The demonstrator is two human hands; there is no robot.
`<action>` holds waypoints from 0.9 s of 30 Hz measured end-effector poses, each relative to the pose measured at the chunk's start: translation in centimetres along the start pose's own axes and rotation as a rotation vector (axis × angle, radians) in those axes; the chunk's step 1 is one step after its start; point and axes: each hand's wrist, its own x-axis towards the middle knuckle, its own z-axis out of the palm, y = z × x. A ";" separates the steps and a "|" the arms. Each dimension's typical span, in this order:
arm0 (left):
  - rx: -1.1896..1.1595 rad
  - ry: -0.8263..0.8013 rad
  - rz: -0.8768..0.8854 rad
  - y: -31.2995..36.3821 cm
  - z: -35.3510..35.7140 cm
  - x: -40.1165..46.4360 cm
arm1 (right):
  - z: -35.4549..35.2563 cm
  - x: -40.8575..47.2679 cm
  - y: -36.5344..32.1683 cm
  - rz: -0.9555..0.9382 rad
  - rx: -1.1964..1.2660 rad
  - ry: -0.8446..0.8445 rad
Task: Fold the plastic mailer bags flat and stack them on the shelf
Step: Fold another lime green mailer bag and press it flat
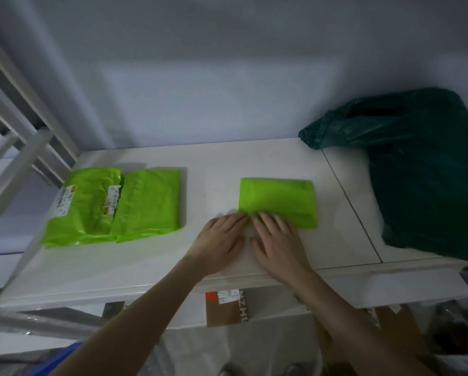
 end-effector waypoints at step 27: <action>0.082 -0.050 -0.215 0.8 -0.6 5.6 | 1.7 6.3 1.8 0.014 -0.156 0.110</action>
